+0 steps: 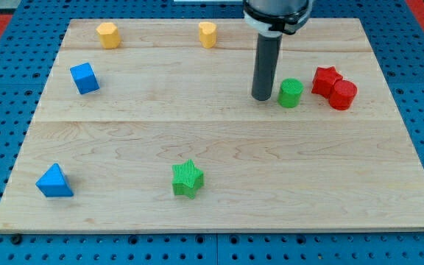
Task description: Push the green star to the center of the board
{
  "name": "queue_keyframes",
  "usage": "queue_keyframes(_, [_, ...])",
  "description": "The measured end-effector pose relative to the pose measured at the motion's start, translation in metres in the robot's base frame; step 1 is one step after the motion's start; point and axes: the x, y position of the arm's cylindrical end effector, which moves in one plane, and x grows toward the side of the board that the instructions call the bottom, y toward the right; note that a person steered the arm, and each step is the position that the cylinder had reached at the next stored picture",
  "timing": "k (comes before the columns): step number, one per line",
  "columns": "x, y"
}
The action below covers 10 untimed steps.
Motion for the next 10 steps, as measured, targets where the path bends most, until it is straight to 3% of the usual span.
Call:
queue_keyframes(3, [0.017,0.064])
queue_keyframes(5, [0.18,-0.02])
queue_keyframes(6, [0.213,-0.096])
queue_keyframes(7, [0.206,-0.135])
queue_keyframes(9, [0.143,-0.132])
queue_keyframes(10, [0.115,-0.095])
